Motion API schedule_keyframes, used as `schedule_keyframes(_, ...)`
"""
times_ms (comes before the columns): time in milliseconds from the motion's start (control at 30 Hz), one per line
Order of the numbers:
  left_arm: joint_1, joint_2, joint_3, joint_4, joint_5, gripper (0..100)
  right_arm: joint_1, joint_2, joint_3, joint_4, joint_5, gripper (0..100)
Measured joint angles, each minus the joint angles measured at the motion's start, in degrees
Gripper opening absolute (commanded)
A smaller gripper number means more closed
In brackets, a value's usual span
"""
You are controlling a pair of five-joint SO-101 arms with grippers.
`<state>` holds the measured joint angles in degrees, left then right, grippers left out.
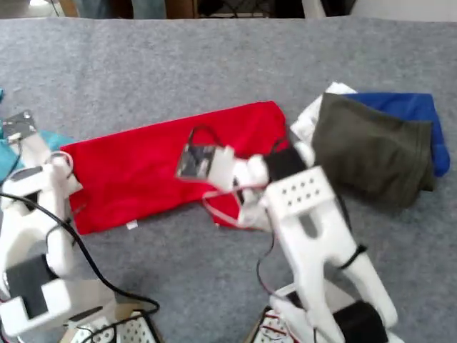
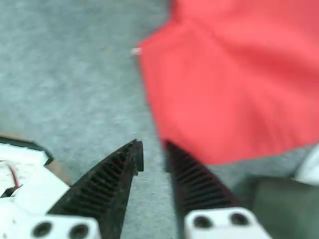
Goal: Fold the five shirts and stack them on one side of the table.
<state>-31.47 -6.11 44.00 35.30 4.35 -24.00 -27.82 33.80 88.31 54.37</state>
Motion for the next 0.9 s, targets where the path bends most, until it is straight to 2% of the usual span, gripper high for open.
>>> schedule_keyframes(233, -0.62, 2.81, -2.73, 1.93, 1.05, 3, -6.15, -0.44, 11.34, -7.74, -1.85, 13.7)
schedule_keyframes(533, -0.62, 3.16, -3.08, 1.49, 1.05, 3, -6.33, -0.44, 16.18, -15.56, -4.13, 13.8)
schedule_keyframes(900, -0.62, 3.34, -3.43, 1.49, 1.05, 3, -6.33, 2.99, 17.05, -19.52, -4.13, 13.8)
